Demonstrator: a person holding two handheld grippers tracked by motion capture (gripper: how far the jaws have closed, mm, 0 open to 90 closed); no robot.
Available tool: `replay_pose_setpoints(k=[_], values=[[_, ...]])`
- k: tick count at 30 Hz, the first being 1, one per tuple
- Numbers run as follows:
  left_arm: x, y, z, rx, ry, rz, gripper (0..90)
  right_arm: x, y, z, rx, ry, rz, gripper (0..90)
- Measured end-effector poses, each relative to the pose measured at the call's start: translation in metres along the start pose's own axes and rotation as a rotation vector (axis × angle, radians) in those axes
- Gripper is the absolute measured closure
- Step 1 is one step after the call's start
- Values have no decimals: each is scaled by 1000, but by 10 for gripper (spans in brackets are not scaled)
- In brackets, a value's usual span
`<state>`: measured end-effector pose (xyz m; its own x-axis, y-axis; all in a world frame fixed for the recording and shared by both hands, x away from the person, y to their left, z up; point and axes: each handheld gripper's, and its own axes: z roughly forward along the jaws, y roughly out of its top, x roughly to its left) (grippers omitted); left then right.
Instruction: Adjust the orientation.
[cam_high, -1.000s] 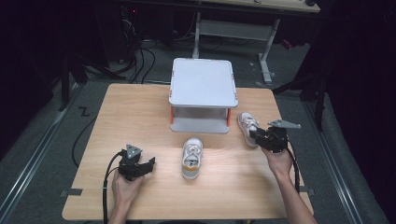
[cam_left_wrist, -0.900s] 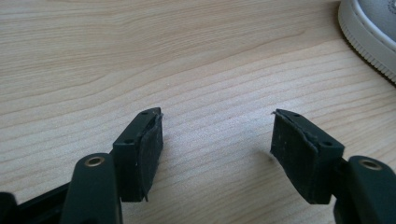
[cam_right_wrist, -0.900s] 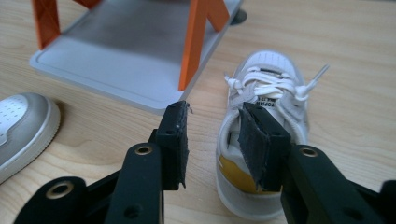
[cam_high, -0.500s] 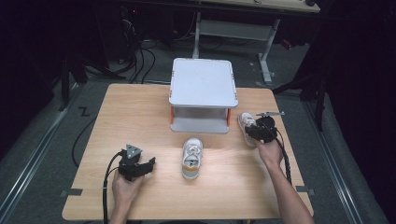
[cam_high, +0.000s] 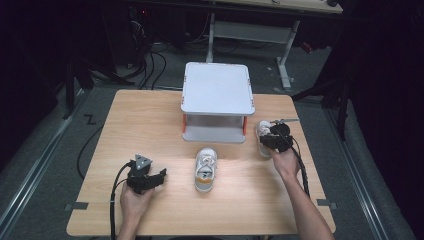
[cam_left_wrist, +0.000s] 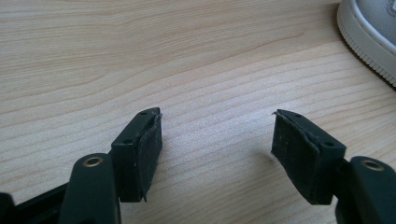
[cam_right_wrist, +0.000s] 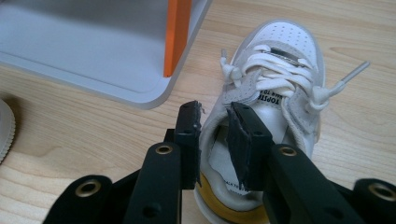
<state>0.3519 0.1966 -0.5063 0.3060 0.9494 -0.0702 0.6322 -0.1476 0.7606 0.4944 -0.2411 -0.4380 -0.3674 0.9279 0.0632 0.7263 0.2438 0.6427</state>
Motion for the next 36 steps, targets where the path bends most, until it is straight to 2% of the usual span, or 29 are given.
replay_pose_setpoints(k=[4,10,12,19,21,23,31,36], values=[[0,0,0,-1,1,-3,335,8,-1,3,33,-30,-20,758],[0,0,0,-1,-2,-10,336,10,0,3,49,-50,-33,782],[0,0,0,0,-2,-9,335,10,0,4,51,-45,-32,819],[1,0,0,-5,-8,-17,335,15,-1,3,24,-46,-57,870],[1,0,0,-5,-9,-18,335,15,-3,1,0,-41,-57,872],[1,0,0,-5,-9,-18,335,15,-4,-2,-20,-30,-47,873],[2,0,-1,-4,-10,-21,335,18,-10,-25,-65,-7,-81,874],[2,0,0,-5,-11,-23,336,27,-19,-44,-95,18,-105,874]])
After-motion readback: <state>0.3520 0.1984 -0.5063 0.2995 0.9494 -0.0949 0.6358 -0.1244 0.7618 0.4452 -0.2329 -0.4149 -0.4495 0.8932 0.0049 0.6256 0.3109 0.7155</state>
